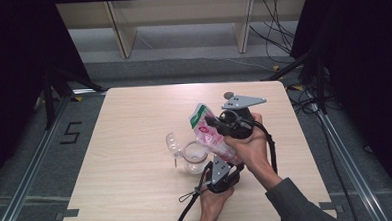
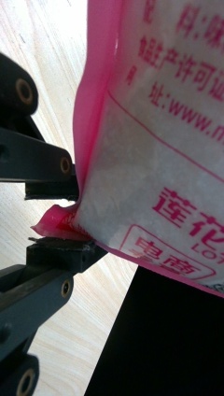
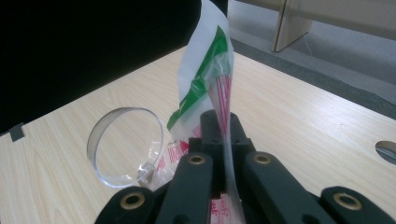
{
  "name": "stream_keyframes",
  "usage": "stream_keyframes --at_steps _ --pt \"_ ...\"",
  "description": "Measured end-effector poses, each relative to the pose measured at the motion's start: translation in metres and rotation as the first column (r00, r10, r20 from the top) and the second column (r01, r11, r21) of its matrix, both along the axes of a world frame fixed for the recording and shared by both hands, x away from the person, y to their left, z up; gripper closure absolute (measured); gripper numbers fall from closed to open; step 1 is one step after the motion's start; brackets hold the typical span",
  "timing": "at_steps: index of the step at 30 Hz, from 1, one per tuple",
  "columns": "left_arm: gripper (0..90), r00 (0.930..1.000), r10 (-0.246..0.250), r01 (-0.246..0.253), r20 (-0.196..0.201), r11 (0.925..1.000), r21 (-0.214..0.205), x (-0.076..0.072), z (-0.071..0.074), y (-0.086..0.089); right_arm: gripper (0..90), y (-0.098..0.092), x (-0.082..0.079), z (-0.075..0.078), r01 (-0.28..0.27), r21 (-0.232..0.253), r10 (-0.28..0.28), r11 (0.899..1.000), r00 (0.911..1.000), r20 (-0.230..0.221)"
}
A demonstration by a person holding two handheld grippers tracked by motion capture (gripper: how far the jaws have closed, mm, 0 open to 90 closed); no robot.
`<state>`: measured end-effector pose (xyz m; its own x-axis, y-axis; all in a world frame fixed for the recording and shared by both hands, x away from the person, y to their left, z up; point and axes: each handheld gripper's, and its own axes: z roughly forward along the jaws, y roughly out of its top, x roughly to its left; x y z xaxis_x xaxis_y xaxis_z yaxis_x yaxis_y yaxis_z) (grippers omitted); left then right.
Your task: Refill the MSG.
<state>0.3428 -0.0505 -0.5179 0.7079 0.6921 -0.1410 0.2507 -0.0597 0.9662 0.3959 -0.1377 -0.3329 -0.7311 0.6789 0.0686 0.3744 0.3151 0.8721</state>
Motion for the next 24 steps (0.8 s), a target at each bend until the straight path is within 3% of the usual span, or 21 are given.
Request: stream_keyframes --at_steps 6,9,10,11,14,17,19,23,24 --pt "73.0 1.0 -0.007 0.007 -0.003 0.9999 -0.007 0.001 -0.001 0.002 90.0 0.006 0.002 -0.002 -0.006 -0.01 0.006 1.0 1.0 0.002" --pt "73.1 1.0 -0.008 0.008 0.0 1.0 -0.004 0.002 -0.001 0.003 90.0 0.008 0.002 -0.003 0.006 0.007 -0.006 1.0 0.9999 -0.009" --pt "73.1 1.0 -0.006 0.006 -0.001 1.0 -0.007 0.002 -0.001 0.003 90.0 0.009 0.001 -0.002 0.008 0.009 -0.008 1.0 0.9994 -0.035" --pt "73.1 1.0 -0.004 0.004 -0.003 0.9999 -0.011 0.002 -0.001 0.003 90.0 0.009 0.004 -0.003 0.002 -0.002 -0.002 1.0 0.9999 0.011" --pt "73.3 1.0 -0.009 0.009 0.0 0.9998 -0.019 0.002 -0.001 0.002 90.0 0.012 0.003 -0.003 0.004 0.0 -0.004 1.0 0.9996 -0.029" --pt "73.4 0.9999 -0.013 0.013 0.002 0.9997 -0.018 0.002 0.0 0.002 90.0 0.015 0.004 -0.004 -0.004 -0.009 0.003 1.0 0.9999 -0.013" --pt "73.4 0.9999 -0.013 0.013 0.003 0.9998 -0.014 0.002 0.0 0.002 90.0 0.016 0.003 -0.004 0.005 0.002 -0.005 1.0 0.9994 -0.035" --pt "73.5 0.9998 -0.019 0.019 0.001 0.9998 -0.011 0.003 0.0 0.002 90.0 0.016 0.007 -0.004 0.014 -0.018 -0.014 1.0 0.9996 -0.025" --pt "73.5 0.9996 -0.028 0.028 0.006 0.9995 0.012 0.004 -0.001 0.004 90.0 0.017 0.007 -0.004 0.02 -0.012 -0.021 1.0 0.9987 -0.046"
